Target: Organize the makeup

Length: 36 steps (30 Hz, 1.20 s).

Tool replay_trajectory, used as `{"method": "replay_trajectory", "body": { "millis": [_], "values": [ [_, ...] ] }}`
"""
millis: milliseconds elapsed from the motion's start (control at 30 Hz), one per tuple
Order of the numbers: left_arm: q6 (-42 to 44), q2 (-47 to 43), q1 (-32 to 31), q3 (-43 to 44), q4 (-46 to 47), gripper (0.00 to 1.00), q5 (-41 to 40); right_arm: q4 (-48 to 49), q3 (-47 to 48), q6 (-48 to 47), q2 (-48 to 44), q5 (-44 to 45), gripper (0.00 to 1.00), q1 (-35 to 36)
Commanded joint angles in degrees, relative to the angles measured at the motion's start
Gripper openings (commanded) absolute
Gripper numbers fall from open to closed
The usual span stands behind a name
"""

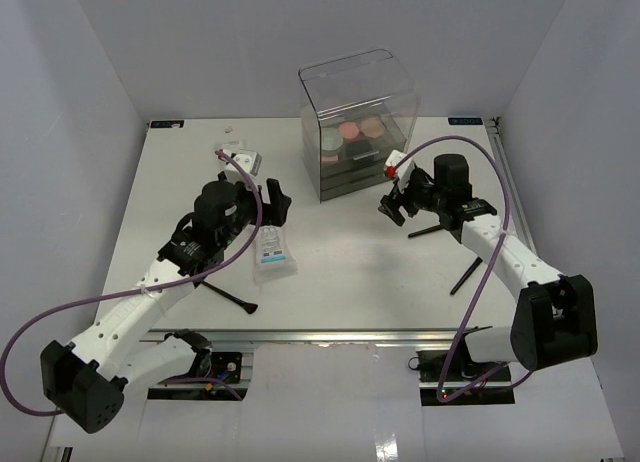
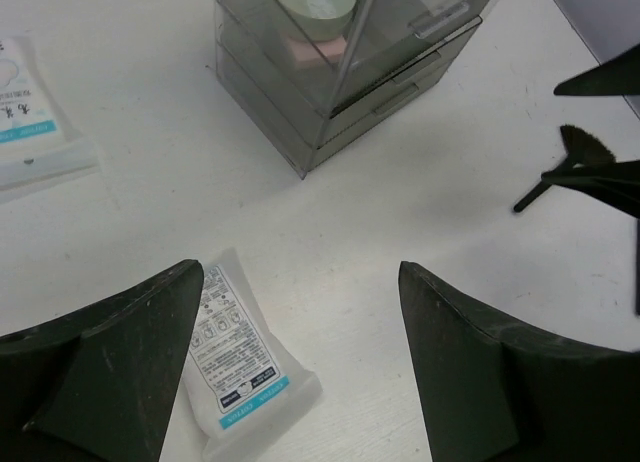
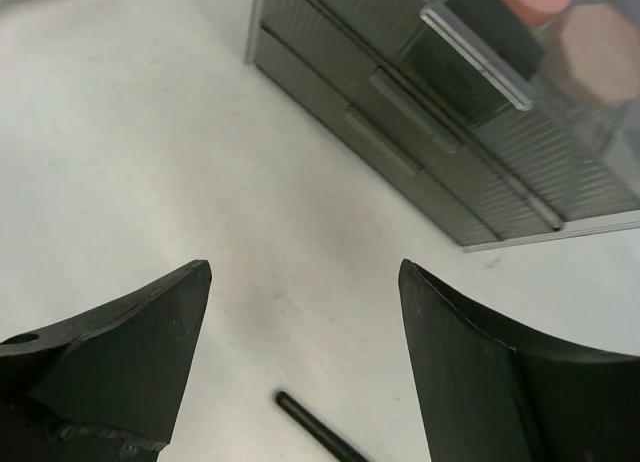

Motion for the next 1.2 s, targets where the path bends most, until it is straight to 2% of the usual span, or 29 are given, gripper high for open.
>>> {"method": "replay_trajectory", "body": {
  "millis": [0, 67, 133, 233, 300, 400, 733, 867, 1167],
  "values": [
    [-1.57, -0.75, 5.40, -2.55, -1.09, 0.91, 11.19, 7.43, -0.02, 16.26, 2.53, -10.48, 0.82, -2.55],
    [-1.20, -0.92, 6.57, -4.51, -0.42, 0.92, 11.12, 11.41, 0.06, 24.48, 4.76, -11.41, 0.82, -3.93],
    [-1.28, -1.00, 7.47, -5.78, 0.13, 0.93, 11.74, 15.96, 1.59, 38.39, 8.75, -9.05, 0.82, -5.56],
    [-1.19, -1.95, 8.02, -5.90, 0.16, 0.93, 10.98, 21.54, 3.59, 56.45, 15.97, -11.03, 0.80, -7.70],
    [-1.11, -2.75, 8.24, -6.47, 0.16, 0.94, 9.84, 29.42, 4.02, 65.30, 19.72, -12.92, 0.77, -9.05],
    [-1.04, -3.41, 8.36, -6.68, 0.23, 0.94, 8.95, 35.47, 5.29, 73.47, 26.10, -13.09, 0.74, -9.51],
    [-0.39, -4.01, 8.63, -7.12, 0.85, 0.94, 8.27, 50.87, 9.68, 89.99, 36.16, -15.86, 0.70, -9.67],
    [-0.48, -3.94, 8.78, -7.22, 0.96, 0.94, 8.41, 52.35, 11.75, 93.20, 38.90, -15.70, 0.68, -9.67],
    [-0.31, -4.34, 8.78, -7.65, 1.55, 0.94, 8.59, 53.09, 15.09, 96.09, 43.33, -15.31, 0.52, -9.67]
  ]
}}
